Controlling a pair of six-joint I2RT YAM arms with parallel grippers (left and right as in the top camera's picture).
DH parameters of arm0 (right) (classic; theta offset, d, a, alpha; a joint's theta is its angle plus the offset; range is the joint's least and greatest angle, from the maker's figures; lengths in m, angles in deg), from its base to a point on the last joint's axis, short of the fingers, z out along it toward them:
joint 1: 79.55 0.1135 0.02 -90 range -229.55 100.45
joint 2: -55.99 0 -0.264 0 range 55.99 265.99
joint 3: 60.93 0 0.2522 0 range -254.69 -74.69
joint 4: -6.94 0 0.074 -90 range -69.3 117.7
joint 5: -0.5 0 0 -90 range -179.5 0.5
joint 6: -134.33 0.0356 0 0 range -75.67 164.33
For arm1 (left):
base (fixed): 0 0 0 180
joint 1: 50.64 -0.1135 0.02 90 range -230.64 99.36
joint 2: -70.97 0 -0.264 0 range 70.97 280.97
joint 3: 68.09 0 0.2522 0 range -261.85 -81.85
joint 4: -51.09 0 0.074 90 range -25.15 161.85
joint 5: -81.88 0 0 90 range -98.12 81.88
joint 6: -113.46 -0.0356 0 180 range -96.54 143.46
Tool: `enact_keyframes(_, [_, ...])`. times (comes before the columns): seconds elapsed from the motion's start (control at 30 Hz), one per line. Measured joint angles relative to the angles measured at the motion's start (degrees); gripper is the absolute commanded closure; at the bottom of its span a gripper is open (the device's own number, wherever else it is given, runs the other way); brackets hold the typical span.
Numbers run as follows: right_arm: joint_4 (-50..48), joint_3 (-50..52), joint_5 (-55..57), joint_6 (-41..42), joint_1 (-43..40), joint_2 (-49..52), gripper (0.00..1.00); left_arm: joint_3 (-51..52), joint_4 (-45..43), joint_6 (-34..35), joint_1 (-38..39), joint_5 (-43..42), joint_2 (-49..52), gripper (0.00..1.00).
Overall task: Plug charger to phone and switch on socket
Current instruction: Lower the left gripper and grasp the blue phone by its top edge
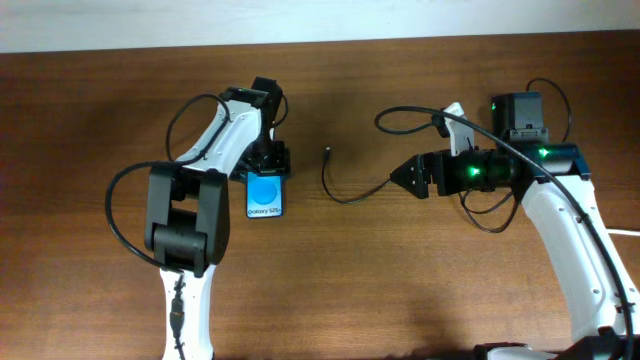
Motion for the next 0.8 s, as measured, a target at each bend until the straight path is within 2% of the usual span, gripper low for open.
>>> enact_keyframes(0.07, [0.0, 0.0, 0.0, 0.0, 0.0, 0.0, 0.02, 0.0, -0.2, 0.1, 0.0, 0.0, 0.0, 0.36])
enact_keyframes(0.17, [0.0, 0.0, 0.0, 0.0, 0.0, 0.0, 0.02, 0.0, -0.3, 0.2, 0.0, 0.0, 0.0, 0.45])
enact_keyframes(0.57, [0.0, 0.0, 0.0, 0.0, 0.0, 0.0, 0.02, -4.0, 2.4, 0.1, 0.0, 0.1, 1.7, 0.41])
enact_keyframes(0.67, [0.0, 0.0, 0.0, 0.0, 0.0, 0.0, 0.02, -9.0, 5.1, 0.2, 0.0, 0.2, 2.1, 0.46])
enact_keyframes(0.77, [0.0, 0.0, 0.0, 0.0, 0.0, 0.0, 0.02, -13.2, 7.5, 0.2, 0.0, 0.2, 2.1, 0.56])
enact_keyframes(0.8, [0.0, 0.0, 0.0, 0.0, 0.0, 0.0, 0.02, -14.8, 7.8, 0.2, 0.0, 0.2, 2.1, 0.63])
